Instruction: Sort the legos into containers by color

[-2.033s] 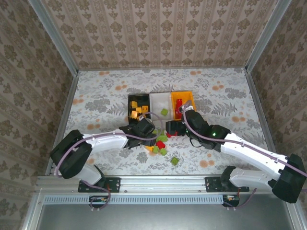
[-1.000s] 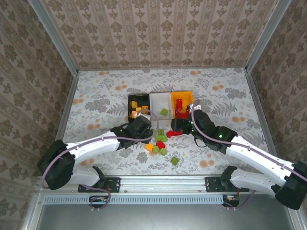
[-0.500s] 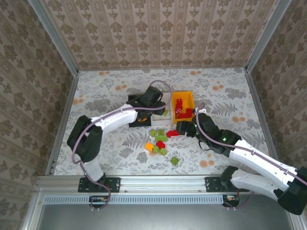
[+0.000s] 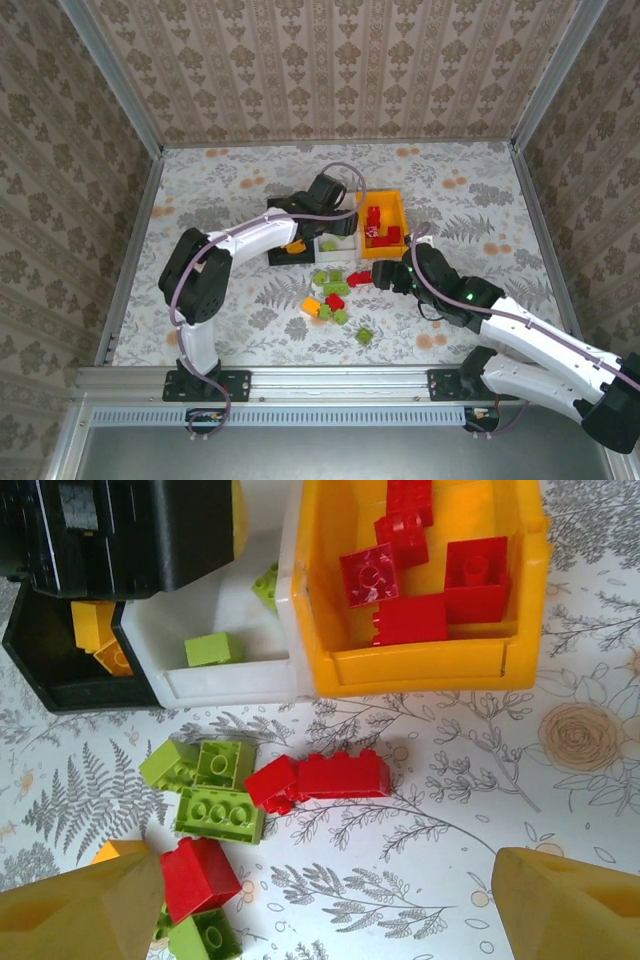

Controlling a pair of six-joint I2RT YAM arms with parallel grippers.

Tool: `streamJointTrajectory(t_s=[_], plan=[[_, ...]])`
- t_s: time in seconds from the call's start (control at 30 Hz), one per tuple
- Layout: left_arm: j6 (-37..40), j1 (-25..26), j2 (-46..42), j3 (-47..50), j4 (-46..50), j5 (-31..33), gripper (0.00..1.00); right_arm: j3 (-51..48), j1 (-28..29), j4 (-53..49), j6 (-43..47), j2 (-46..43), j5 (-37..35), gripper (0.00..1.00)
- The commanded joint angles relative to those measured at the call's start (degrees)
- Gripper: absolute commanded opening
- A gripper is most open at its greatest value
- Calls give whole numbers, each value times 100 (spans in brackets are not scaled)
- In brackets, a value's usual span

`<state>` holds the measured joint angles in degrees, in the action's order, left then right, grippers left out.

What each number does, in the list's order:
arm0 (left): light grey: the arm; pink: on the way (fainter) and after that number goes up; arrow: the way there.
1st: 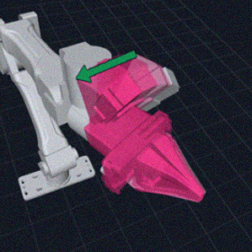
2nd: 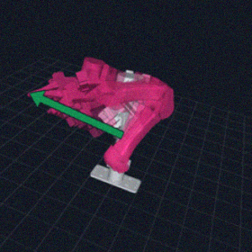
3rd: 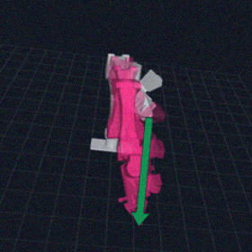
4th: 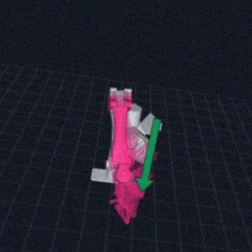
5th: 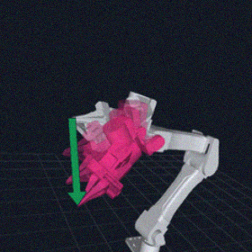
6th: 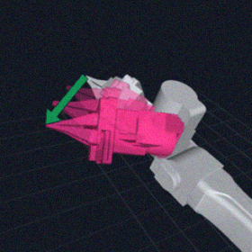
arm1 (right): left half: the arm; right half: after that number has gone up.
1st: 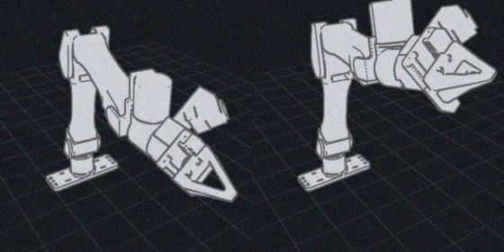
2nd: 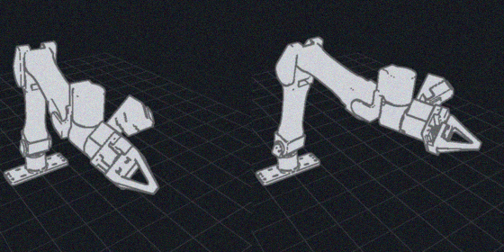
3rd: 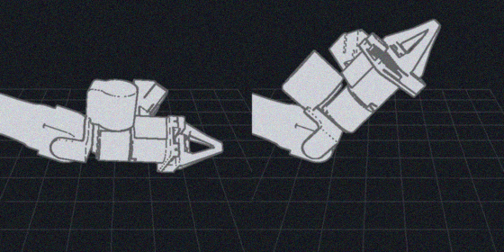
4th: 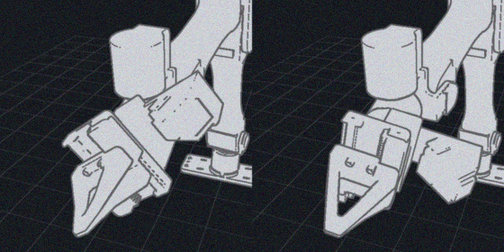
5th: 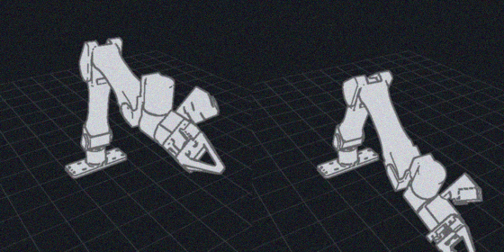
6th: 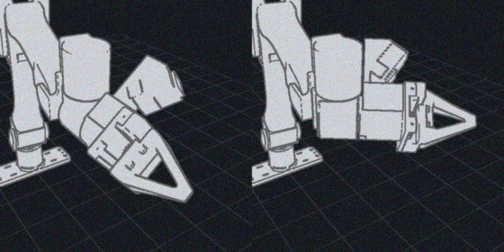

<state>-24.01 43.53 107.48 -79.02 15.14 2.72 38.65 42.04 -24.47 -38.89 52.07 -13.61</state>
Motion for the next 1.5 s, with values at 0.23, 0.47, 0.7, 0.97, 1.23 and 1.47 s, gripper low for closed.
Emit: streamJointTrajectory(t_s=[0.23, 0.47, 0.7, 0.97, 1.23, 1.47], plan=[[-228, 667, -2361, 1289, -342, -2, 100, -147, 730, -335, 396, 734, 1102, 87], [-869, 1172, -3989, 3023, -521, 670, 100, -133, 1976, -418, 282, 1797, 768, 86], [-1634, 1194, -5460, 4478, -290, 1184, 100, 84, 2201, -418, 308, 2586, 414, 82], [-1971, 1157, -6369, 5101, 142, 1510, 100, 169, 2238, -320, 321, 3166, 463, 69], [-1986, 1031, -6583, 5237, 270, 1530, 100, 143, 2256, -264, 262, 2940, 427, 41], [-1940, 965, -6617, 5204, 323, 1481, 100, 447, 2180, -591, 376, 2069, 108, 34]])
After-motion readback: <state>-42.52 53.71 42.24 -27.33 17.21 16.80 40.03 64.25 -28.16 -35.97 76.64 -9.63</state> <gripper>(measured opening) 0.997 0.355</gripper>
